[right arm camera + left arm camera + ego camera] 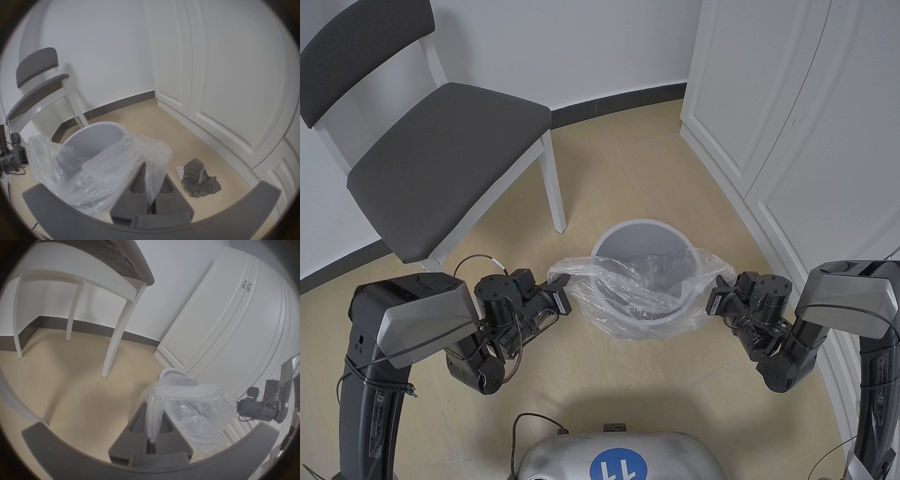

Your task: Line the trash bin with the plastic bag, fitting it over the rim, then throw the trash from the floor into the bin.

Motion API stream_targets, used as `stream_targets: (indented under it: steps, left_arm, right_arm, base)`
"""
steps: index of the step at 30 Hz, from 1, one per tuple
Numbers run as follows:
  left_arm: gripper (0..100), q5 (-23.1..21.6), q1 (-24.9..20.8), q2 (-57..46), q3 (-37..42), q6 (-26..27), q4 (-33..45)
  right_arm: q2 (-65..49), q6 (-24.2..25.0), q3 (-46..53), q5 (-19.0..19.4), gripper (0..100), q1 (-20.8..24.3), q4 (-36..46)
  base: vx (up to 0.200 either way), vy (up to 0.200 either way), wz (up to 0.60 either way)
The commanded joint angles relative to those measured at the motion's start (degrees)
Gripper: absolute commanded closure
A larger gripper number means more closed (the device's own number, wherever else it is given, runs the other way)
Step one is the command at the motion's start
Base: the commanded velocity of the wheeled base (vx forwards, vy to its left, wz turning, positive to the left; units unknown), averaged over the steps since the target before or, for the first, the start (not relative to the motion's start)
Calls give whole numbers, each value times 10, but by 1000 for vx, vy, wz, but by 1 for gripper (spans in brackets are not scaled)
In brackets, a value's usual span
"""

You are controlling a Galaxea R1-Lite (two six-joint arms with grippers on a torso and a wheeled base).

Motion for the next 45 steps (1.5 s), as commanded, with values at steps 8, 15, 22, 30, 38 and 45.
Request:
stream_targets:
  steps: [8, 15, 22, 30, 38, 45]
  left_arm:
    - [100, -5, 2, -4, 13, 5, -1]
    - [100, -6, 2, -3, 13, 5, -1]
    - [100, -5, 0, -1, 13, 5, -1]
    - [100, -5, 1, 0, 11, 5, -1]
    - [100, -8, 12, 6, 0, 4, -1]
    - [100, -10, 18, 13, -4, 3, 0]
  right_arm:
    - [-65, 36, 86, 96, 100, -21, -10]
    - [-67, 5, 122, 123, 0, -28, -10]
    - [-70, -50, 177, 180, 0, -62, -10]
    - [-108, -64, 245, 339, 0, -126, -10]
    - [-79, -85, 251, 513, 0, -236, -10]
    - [-39, -119, 246, 587, 0, -279, -10]
  base:
    - [0, 0, 0]
    - [0, 0, 0]
    - [0, 0, 0]
    - [0, 0, 0]
    - [0, 0, 0]
    - [0, 0, 0]
